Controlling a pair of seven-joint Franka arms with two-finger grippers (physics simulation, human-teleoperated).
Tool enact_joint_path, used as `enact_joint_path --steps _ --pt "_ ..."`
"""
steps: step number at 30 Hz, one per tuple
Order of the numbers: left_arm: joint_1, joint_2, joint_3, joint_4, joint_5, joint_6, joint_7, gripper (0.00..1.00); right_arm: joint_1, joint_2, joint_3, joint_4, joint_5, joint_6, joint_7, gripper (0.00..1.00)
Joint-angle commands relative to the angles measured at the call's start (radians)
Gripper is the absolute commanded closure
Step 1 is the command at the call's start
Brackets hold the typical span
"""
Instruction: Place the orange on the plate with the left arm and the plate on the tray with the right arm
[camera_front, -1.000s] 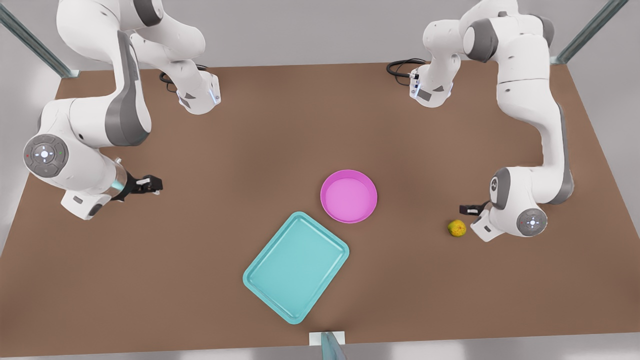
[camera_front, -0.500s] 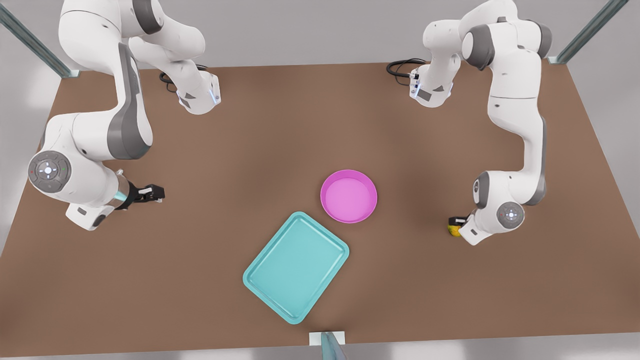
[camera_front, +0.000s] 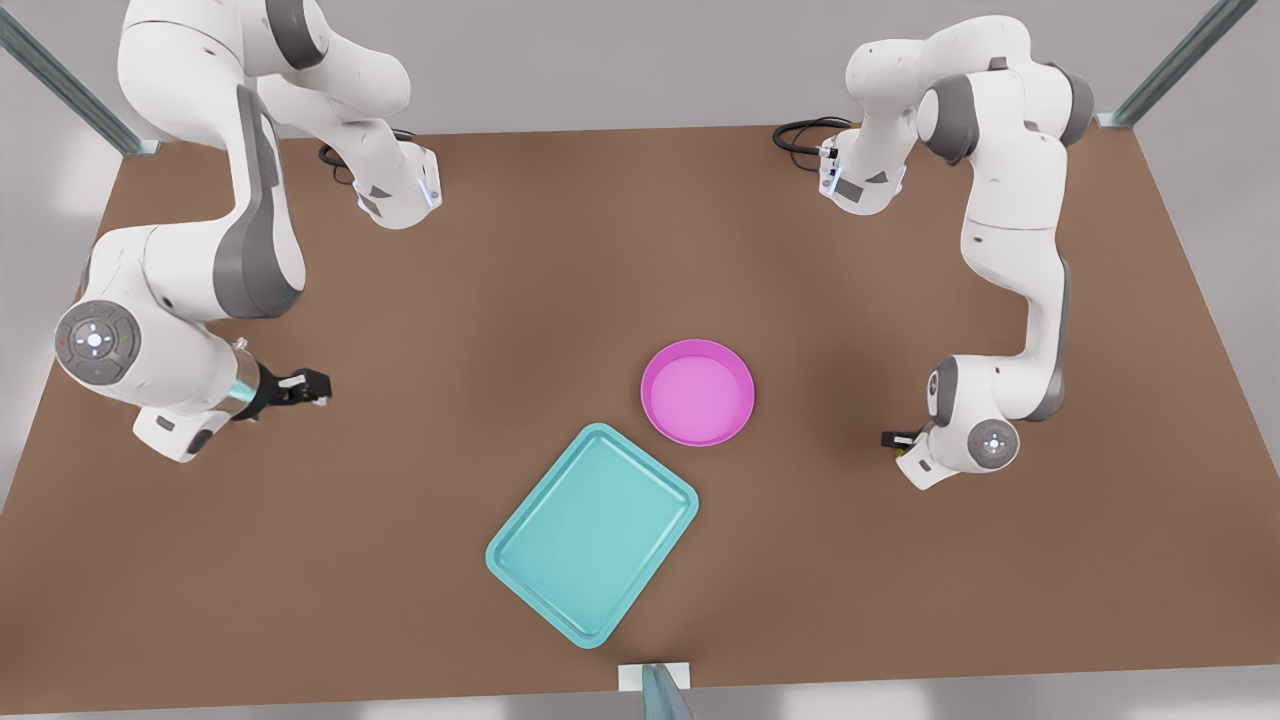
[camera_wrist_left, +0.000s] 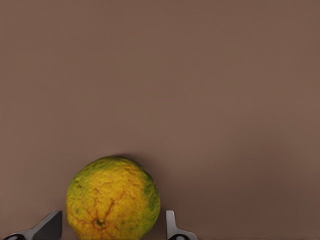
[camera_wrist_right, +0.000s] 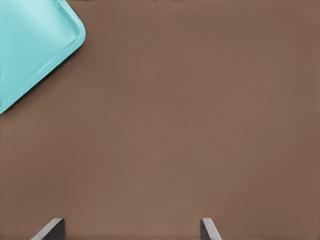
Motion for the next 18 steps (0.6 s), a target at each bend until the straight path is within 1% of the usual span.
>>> enact_joint_path --steps 1,6,7,8,9,11,13,14,16,18 --pt "0.0 0.001 0.0 0.001 0.001 0.012 0.031 0.0 -0.002 -0.006 -0.003 0.0 -0.004 -0.005 -0.006 0.0" --pt "0.005 0.011 0.0 0.001 0.003 0.053 0.031 0.0 -0.006 0.0 -0.003 0.003 0.006 -0.034 -0.008 0.0" --pt "0.005 0.011 0.0 0.001 0.003 0.053 0.031 0.01 -0.006 0.0 -0.003 0.003 0.006 -0.034 -0.009 0.0" --pt "0.005 0.01 0.0 0.001 0.001 0.052 0.032 0.21 -0.006 0.0 -0.003 0.003 0.006 -0.032 -0.009 0.0" --pt "0.005 0.008 0.0 0.001 0.001 0.052 0.032 0.3 -0.006 0.0 -0.003 0.005 0.009 -0.032 -0.005 0.0" --pt "0.005 0.004 0.0 0.001 0.0 0.05 0.026 0.3 -0.008 0.0 -0.004 0.006 0.009 -0.025 -0.005 0.0" --pt "0.006 0.002 0.0 0.003 -0.002 0.052 0.024 0.3 -0.008 0.003 -0.024 0.017 0.012 -0.019 -0.006 0.0" --pt "0.006 -0.002 0.0 0.004 -0.003 0.052 0.023 0.32 -0.008 0.003 -0.032 0.017 0.011 -0.019 -0.009 0.0" --pt "0.006 -0.005 0.0 0.009 -0.003 0.052 0.023 0.4 -0.008 0.003 -0.047 0.014 0.011 -0.019 -0.005 0.0" --pt "0.006 -0.005 0.0 0.01 -0.003 0.052 0.024 0.42 -0.008 0.007 -0.049 0.016 0.011 -0.016 -0.003 0.0"
